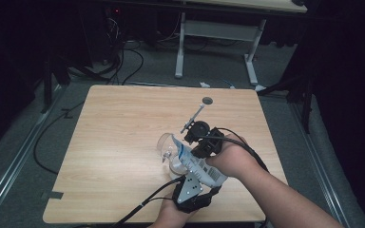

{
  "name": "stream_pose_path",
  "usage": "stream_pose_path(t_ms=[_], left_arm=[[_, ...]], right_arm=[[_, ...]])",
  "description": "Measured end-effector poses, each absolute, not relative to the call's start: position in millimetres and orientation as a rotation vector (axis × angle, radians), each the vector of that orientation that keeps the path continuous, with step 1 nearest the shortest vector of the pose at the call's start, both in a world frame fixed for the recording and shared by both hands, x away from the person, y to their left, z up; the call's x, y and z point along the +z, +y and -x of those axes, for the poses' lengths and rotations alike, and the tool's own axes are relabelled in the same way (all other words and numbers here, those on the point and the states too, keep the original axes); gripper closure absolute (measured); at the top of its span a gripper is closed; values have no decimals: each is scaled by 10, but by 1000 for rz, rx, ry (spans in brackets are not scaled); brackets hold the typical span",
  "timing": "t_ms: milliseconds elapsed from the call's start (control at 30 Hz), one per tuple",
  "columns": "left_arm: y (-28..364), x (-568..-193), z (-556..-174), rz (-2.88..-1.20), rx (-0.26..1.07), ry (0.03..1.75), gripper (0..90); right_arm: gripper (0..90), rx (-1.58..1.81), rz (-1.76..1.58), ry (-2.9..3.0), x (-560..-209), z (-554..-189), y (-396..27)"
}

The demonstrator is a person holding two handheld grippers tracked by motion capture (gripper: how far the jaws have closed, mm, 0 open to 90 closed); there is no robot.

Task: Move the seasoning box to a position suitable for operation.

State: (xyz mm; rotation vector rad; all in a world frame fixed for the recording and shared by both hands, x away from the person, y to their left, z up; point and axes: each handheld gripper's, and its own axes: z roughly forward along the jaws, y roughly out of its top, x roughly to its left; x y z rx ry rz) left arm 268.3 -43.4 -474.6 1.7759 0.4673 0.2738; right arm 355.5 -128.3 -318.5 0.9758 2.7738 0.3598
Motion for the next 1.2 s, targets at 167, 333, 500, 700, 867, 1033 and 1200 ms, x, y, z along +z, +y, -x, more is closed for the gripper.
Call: stream_pose_path(t_ms=[167,333,500,700,867,1033,1200], left_arm=[[-431,-4746,-2683,-1775,276,468,592],[-430,-4746,-2682,-1775,276,467,592],[-431,-4747,-2681,-1774,277,468,592],[-429,-4744,-2683,-1772,278,469,592],[-430,-4746,-2681,-1771,279,469,592],[-429,-4743,-2680,-1770,278,469,592],[-424,-4739,-2683,-1767,280,470,593]], right_arm=[[900,361,-968,2776,-3189,-3558,-1271],[900,358,-968,2775,-3188,-3558,-1272],[900,360,-964,2777,-3189,-3558,-1270],[900,361,-971,2775,-3189,-3556,-1266],[900,358,-963,2778,-3190,-3558,-1260],[900,354,-962,2778,-3190,-3560,-1259],[900,356,-959,2778,-3188,-3562,-1251]])
